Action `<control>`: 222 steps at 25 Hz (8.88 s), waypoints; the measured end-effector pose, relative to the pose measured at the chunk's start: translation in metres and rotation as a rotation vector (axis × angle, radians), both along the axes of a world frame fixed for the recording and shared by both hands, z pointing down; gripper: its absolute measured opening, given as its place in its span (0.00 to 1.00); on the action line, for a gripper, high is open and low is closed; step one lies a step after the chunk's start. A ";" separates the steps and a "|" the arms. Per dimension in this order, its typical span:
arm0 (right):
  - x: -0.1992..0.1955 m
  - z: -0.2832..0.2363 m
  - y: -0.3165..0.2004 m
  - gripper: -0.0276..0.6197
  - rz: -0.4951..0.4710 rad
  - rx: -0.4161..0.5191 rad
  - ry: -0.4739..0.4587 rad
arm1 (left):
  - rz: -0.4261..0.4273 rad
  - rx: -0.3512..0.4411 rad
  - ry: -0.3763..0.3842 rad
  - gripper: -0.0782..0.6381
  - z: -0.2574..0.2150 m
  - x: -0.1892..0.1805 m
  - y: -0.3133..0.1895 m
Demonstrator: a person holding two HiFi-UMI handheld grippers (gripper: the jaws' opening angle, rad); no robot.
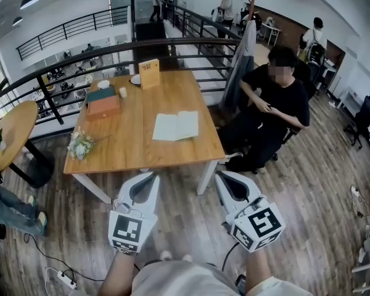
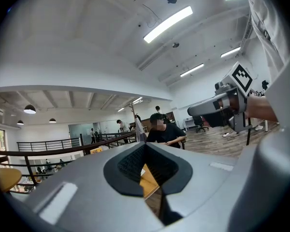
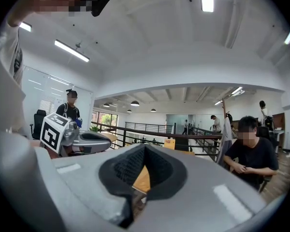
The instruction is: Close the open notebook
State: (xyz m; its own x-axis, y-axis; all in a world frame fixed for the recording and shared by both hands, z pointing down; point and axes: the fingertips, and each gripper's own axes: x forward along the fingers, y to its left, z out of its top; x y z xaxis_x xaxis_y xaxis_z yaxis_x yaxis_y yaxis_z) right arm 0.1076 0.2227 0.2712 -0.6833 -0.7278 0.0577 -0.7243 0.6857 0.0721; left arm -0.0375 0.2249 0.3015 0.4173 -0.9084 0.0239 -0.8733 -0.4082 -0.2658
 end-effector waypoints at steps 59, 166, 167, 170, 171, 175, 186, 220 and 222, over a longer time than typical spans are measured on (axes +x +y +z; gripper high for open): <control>-0.043 0.009 -0.282 0.04 -0.016 -0.008 -0.017 | 0.030 -0.060 0.023 0.11 0.020 -0.041 -0.286; 0.034 0.224 -0.408 0.04 0.323 -0.387 0.052 | 0.368 -0.482 -0.411 0.55 0.306 0.067 -0.452; 0.036 0.226 -0.407 0.04 0.326 -0.391 0.052 | 0.375 -0.493 -0.421 0.55 0.311 0.068 -0.452; 0.039 0.231 -0.406 0.04 0.337 -0.404 0.055 | 0.385 -0.517 -0.458 0.55 0.325 0.071 -0.451; 0.040 0.233 -0.405 0.04 0.341 -0.407 0.054 | 0.385 -0.522 -0.468 0.55 0.329 0.072 -0.452; 0.045 0.236 -0.402 0.04 0.353 -0.418 0.055 | 0.376 -0.539 -0.487 0.55 0.341 0.078 -0.455; 0.060 0.244 -0.398 0.04 0.389 -0.445 0.047 | 0.309 -0.519 -0.607 0.55 0.375 0.090 -0.463; 0.047 0.254 -0.404 0.04 0.379 -0.474 0.053 | 0.325 -0.490 -0.596 0.23 0.382 0.093 -0.468; 0.043 0.252 -0.405 0.04 0.371 -0.470 0.056 | 0.316 -0.500 -0.547 0.22 0.376 0.090 -0.468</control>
State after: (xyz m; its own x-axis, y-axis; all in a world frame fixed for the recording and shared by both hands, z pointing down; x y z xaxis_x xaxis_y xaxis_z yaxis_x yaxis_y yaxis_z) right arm 0.1509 -0.1827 0.5237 -0.3754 -0.8050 0.4594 -0.9251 0.3558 -0.1324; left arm 0.0524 -0.2427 0.6778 0.4644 -0.5766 0.6722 -0.4953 -0.7983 -0.3426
